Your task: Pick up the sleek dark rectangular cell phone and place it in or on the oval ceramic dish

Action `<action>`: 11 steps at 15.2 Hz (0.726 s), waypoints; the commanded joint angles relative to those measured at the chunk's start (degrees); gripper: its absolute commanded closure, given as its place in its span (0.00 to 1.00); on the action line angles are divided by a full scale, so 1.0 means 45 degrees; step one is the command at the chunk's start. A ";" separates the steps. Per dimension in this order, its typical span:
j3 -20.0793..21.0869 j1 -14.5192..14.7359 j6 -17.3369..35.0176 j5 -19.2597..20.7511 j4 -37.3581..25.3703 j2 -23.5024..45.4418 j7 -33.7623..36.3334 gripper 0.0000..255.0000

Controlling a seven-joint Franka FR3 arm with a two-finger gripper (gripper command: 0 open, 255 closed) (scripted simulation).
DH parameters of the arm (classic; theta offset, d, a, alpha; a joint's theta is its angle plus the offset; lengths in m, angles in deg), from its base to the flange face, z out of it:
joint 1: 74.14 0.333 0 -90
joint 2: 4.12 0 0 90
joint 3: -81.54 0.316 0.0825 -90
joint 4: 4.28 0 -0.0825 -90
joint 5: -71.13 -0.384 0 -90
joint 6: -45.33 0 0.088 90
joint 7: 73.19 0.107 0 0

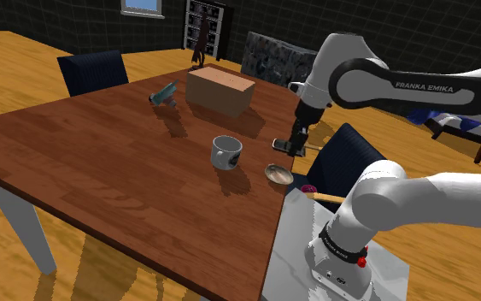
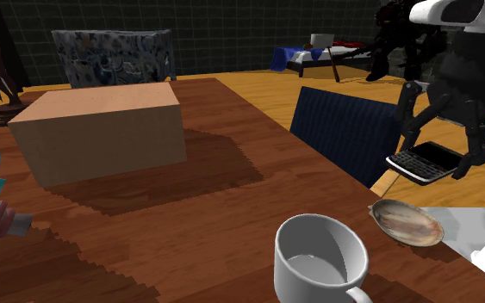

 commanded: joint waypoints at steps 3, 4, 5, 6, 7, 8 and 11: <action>0.0076 0.0020 0.0323 -0.0034 0.0958 -0.0615 0.0110 1.00; 0.0068 0.0015 0.0504 -0.0023 0.1123 -0.0600 0.0117 1.00; 0.0060 0.0009 0.0687 -0.0012 0.1287 -0.0579 0.0123 1.00; 0.0052 0.0002 0.0874 -0.0001 0.1448 -0.0554 0.0129 1.00; 0.0043 -0.0004 0.1064 0.0012 0.1608 -0.0523 0.0135 1.00; 0.0035 -0.0010 0.1258 0.0024 0.1766 -0.0487 0.0142 1.00; 0.0010 -0.0033 0.1863 0.0063 0.2226 -0.0342 0.0162 1.00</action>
